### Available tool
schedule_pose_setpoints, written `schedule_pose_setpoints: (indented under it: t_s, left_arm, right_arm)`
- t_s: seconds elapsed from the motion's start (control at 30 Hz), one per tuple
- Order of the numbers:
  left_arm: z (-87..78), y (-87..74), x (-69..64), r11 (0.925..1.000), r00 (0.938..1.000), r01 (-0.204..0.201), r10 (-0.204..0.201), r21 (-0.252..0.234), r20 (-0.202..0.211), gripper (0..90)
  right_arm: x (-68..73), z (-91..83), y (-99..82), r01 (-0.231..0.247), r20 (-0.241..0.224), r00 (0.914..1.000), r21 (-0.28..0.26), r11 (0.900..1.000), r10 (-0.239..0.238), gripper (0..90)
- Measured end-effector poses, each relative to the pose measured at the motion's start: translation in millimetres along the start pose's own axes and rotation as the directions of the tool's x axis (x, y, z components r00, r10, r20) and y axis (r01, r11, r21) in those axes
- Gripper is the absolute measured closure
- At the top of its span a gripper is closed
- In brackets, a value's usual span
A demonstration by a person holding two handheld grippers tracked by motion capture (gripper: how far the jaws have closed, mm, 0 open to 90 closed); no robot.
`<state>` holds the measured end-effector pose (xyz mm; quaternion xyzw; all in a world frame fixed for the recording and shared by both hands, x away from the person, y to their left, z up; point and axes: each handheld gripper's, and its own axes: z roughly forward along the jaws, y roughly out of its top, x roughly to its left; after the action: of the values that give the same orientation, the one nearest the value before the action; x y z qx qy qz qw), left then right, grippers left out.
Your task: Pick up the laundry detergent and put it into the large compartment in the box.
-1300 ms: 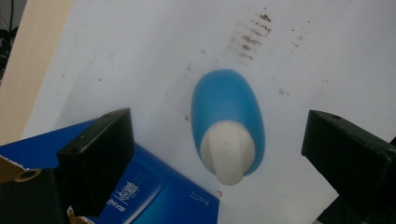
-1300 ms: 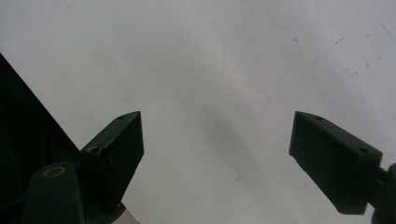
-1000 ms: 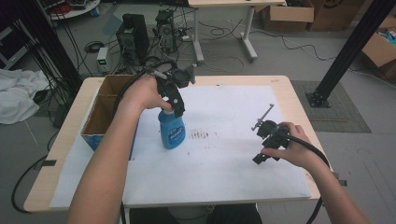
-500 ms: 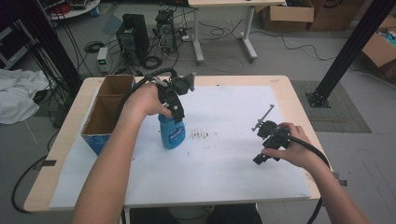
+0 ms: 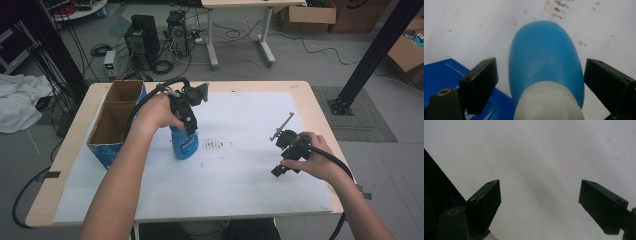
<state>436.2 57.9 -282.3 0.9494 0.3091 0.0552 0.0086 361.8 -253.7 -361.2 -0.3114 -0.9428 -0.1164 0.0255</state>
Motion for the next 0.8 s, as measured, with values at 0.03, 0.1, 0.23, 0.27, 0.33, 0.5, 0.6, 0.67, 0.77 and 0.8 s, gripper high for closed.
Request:
schedule_pose_setpoints:
  t_s: [0.03, 0.1, 0.23, 0.27, 0.33, 0.5, 0.6, 0.67, 0.77, 0.8]
  left_arm:
    - [0.8, 0.0, 0.1, 1.0, 1.0, 0.0, 0.0, 0.003, 0.001, 13.8]
    - [2.0, -0.1, 0.5, 1.0, 1.0, 0.003, -0.003, 0.009, 0.007, 15.6]
    - [3.6, -0.4, 1.0, 1.0, 0.9999, 0.005, -0.005, 0.007, 0.015, 15.5]
    - [4.5, -0.2, 1.1, 0.9999, 0.9999, 0.007, -0.007, 0.008, 0.015, 15.6]
    - [5.0, 0.1, 1.1, 0.9999, 0.9999, 0.008, -0.008, 0.009, 0.013, 15.6]
    - [4.9, 0.4, 1.6, 0.9998, 0.9995, 0.017, -0.017, 0.007, 0.028, 16.2]
    - [4.9, -0.1, 2.6, 0.9998, 0.9991, 0.02, -0.02, 0.006, 0.037, 17.7]
    - [5.1, -0.3, 2.8, 0.9997, 0.999, 0.023, -0.024, 0.005, 0.038, 18.6]
    - [5.2, -0.5, 3.1, 0.9997, 0.9986, 0.023, -0.024, 0.008, 0.046, 20.4]
    - [5.3, -0.4, 3.1, 0.9998, 0.9987, 0.021, -0.022, 0.006, 0.047, 21.1]
  right_arm:
    - [-0.1, 0.1, -0.1, 0.002, 0.0, 1.0, -0.001, 1.0, -0.002, 18.0]
    - [-0.2, -0.1, -0.6, -0.003, 0.002, 1.0, 0.001, 1.0, 0.003, 18.1]
    - [-1.1, -0.1, -1.5, -0.001, 0.003, 1.0, 0.0, 1.0, 0.001, 18.1]
    - [-1.3, 0.1, -1.7, 0.001, 0.001, 1.0, -0.001, 1.0, -0.001, 18.1]
    - [-0.6, 0.1, -1.7, -0.007, 0.0, 1.0, 0.002, 1.0, 0.007, 18.2]
    - [-0.4, 0.7, -1.7, -0.001, 0.005, 1.0, 0.001, 1.0, 0.001, 18.4]
    - [-0.2, 1.3, -1.7, 0.004, 0.004, 1.0, 0.001, 1.0, -0.004, 18.4]
    - [-0.2, 1.5, -1.7, 0.001, 0.002, 1.0, 0.001, 1.0, -0.001, 18.5]
    - [-0.5, 2.2, -1.8, 0.002, 0.005, 1.0, 0.002, 1.0, -0.002, 18.5]
    - [-0.6, 2.2, -1.8, 0.002, 0.005, 1.0, 0.002, 1.0, -0.002, 18.4]
